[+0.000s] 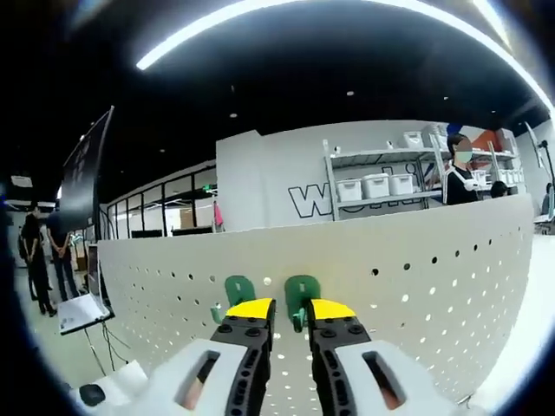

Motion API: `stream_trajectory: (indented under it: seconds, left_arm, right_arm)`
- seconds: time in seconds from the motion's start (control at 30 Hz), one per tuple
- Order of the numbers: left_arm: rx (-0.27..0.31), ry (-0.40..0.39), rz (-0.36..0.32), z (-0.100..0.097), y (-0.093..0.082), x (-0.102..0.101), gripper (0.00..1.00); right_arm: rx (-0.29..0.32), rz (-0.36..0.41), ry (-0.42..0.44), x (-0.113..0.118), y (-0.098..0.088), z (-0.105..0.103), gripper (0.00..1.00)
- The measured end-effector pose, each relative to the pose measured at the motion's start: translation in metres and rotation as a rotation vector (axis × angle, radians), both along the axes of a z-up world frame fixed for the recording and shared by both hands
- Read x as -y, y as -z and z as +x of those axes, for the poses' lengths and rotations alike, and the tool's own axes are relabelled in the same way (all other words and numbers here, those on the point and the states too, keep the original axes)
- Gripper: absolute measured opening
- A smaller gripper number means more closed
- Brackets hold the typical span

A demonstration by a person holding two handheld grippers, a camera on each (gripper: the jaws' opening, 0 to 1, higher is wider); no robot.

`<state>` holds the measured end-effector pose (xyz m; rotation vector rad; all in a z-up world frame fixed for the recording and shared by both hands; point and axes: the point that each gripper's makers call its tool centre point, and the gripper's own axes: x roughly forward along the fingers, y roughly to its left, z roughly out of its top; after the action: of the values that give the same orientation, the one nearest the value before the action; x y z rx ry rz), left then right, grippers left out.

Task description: Insert the hook assembly into the mounting plate slot until the hook locks in place.

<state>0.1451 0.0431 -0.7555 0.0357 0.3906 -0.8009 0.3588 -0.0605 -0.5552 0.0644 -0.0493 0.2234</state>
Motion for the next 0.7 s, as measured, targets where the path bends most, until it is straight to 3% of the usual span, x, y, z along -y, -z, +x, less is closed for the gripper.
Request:
stream_trajectory:
  seconds: [0.13,0.2,0.4,0.47,0.7]
  left_arm:
    - [0.000,-0.002,0.001,0.001,0.000,-0.001,0.61]
    - [-0.004,-0.001,0.000,0.001,0.001,0.000,0.61]
    - [-0.006,0.008,0.006,0.001,0.002,0.002,0.61]
    - [-0.007,0.007,0.008,0.001,0.003,0.001,0.61]
    - [-0.001,0.000,0.006,0.003,0.001,-0.003,0.62]
  right_arm:
    - [0.056,-0.093,-0.081,-0.008,-0.004,-0.007,0.24]
    - [0.049,-0.150,-0.108,-0.010,-0.001,-0.010,0.25]
    - [0.074,-0.176,-0.161,-0.009,-0.002,-0.022,0.34]
    - [0.077,-0.239,-0.182,-0.010,0.001,-0.026,0.39]
    - [0.122,-0.193,-0.252,-0.011,-0.003,-0.036,0.49]
